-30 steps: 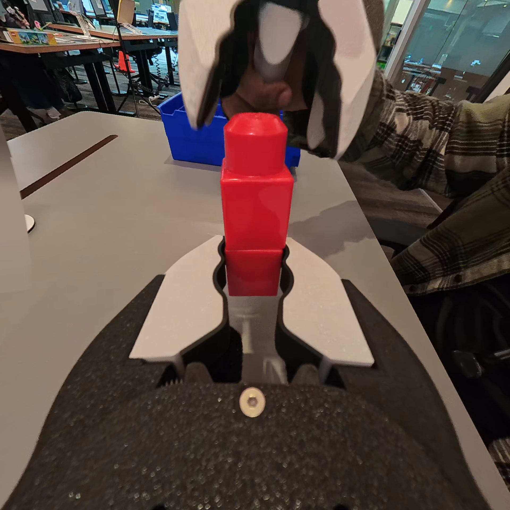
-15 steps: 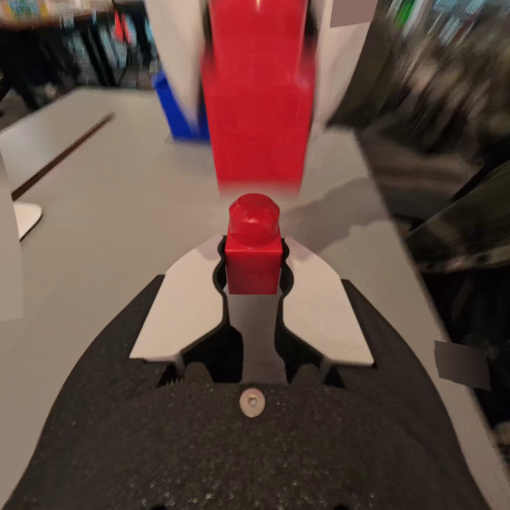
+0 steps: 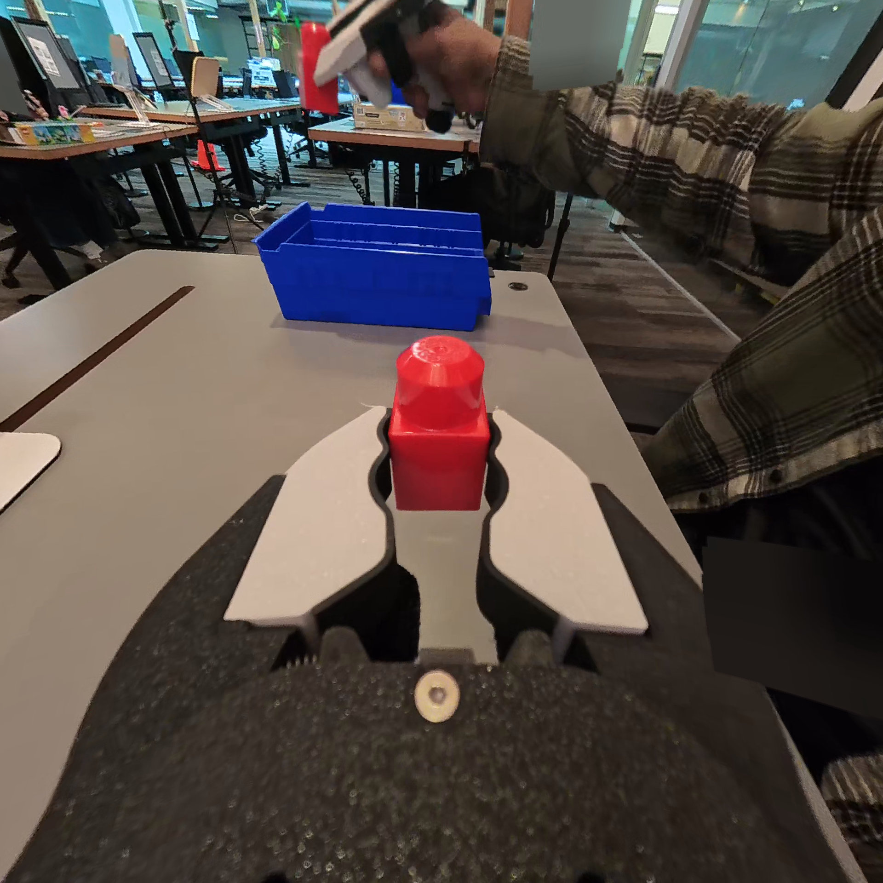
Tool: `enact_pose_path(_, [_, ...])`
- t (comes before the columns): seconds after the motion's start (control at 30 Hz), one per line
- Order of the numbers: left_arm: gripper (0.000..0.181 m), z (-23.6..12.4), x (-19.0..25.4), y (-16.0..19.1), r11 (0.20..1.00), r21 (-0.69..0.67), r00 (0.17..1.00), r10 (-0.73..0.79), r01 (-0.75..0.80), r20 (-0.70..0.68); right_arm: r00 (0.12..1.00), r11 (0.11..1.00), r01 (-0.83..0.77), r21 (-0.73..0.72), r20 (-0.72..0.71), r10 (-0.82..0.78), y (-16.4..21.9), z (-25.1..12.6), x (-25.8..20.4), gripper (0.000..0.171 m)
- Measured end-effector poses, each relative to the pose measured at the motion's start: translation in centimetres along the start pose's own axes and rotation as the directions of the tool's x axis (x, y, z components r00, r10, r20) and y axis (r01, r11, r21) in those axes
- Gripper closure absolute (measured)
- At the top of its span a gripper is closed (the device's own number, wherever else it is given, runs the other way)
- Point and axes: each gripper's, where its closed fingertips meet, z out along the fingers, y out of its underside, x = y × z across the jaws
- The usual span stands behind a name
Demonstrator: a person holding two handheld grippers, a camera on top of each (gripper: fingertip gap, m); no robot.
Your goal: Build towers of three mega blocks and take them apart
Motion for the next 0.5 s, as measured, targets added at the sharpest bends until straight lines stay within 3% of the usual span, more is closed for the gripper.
enact_pose_path(0.23, [0.146, 0.7, 0.0, 0.9, 1.000, -0.021, 1.000, -0.003, 0.003, -0.014, 0.991, 0.972, -0.126, -0.199, 0.009, 0.130, 11.7, 6.5, 2.7, 0.135])
enact_pose_path(0.47, [0.146, 0.8, -0.7, 1.5, 0.999, -0.027, 0.999, -0.031, 0.031, -0.006, 0.962, 0.933, -0.273, -0.233, -0.064, 0.266, 16.4, 10.3, 4.5, 0.134])
enact_pose_path(0.5, [0.146, 0.8, -0.8, 1.5, 0.999, -0.026, 0.999, -0.034, 0.034, -0.003, 0.956, 0.930, -0.294, -0.219, -0.067, 0.286, 16.2, 10.2, 4.7, 0.121])
